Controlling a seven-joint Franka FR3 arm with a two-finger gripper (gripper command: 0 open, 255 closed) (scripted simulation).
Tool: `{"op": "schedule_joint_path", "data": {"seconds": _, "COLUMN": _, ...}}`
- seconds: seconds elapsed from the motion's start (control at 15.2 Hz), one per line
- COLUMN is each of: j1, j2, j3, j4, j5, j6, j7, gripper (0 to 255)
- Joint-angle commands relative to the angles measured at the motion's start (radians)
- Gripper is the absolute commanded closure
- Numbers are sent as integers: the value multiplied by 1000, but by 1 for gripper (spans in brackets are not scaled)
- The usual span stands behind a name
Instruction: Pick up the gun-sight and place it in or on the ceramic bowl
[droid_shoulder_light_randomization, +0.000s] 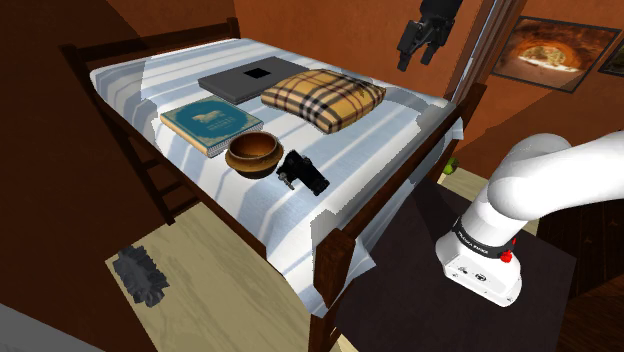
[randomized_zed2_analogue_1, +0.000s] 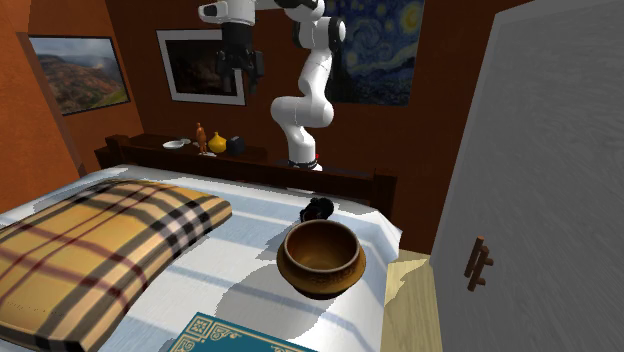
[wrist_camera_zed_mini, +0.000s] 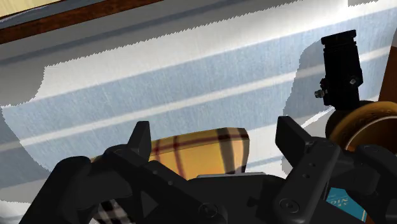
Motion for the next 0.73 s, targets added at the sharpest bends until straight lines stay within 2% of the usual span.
{"op": "schedule_joint_path", "data": {"seconds": 0.0, "j1": 0, "j2": 0, "j3": 0, "j4": 0, "j5": 0, "j6": 0, "j7": 0, "gripper": 0}}
{"op": "schedule_joint_path", "data": {"seconds": 0.66, "j1": 86, "j2": 205, "j3": 111, "j4": -55, "j5": 105, "j6": 206, "j7": 87, "gripper": 0}}
